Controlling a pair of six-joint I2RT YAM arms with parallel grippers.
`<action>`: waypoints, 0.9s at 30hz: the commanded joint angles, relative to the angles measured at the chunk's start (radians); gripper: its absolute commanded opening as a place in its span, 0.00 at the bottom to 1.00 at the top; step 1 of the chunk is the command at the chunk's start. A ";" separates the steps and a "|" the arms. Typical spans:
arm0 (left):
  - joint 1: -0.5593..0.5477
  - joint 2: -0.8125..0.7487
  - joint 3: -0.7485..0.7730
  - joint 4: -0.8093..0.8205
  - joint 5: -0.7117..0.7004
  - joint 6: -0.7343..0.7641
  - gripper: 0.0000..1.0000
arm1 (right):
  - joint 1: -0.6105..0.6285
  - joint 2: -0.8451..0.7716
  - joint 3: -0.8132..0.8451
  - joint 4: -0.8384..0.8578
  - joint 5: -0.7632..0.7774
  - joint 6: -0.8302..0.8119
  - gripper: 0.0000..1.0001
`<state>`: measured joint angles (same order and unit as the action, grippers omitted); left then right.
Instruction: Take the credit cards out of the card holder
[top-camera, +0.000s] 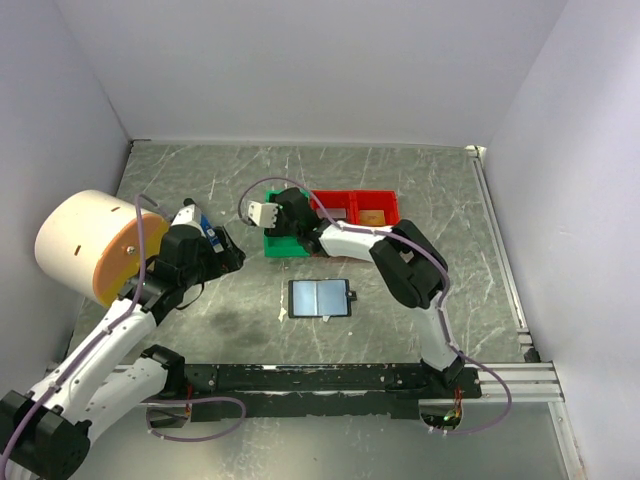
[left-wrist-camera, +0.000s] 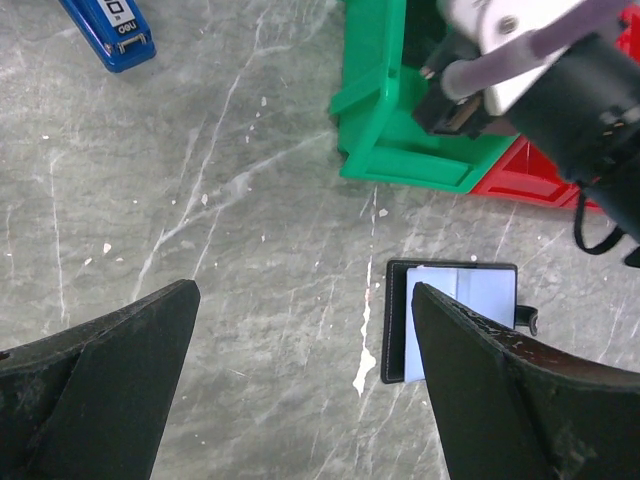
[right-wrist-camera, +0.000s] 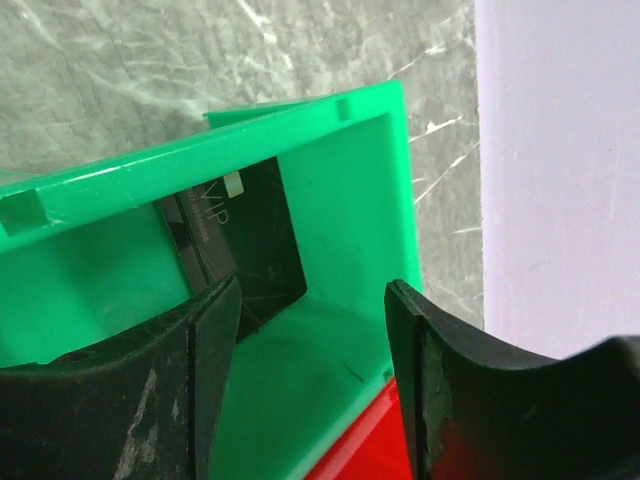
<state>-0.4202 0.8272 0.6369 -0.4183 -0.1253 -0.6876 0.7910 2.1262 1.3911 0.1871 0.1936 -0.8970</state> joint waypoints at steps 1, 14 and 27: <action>0.011 0.023 0.036 0.009 0.045 0.032 1.00 | -0.009 -0.089 -0.010 -0.014 -0.052 0.049 0.61; 0.011 0.131 -0.019 0.150 0.347 0.054 0.92 | -0.052 -0.550 -0.339 -0.110 0.048 1.138 0.67; -0.064 0.322 -0.134 0.470 0.488 -0.074 0.83 | 0.049 -0.871 -0.731 -0.261 -0.088 1.701 0.57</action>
<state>-0.4446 1.1103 0.5083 -0.0708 0.3370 -0.7166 0.7841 1.2926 0.6327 0.0154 0.0418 0.6617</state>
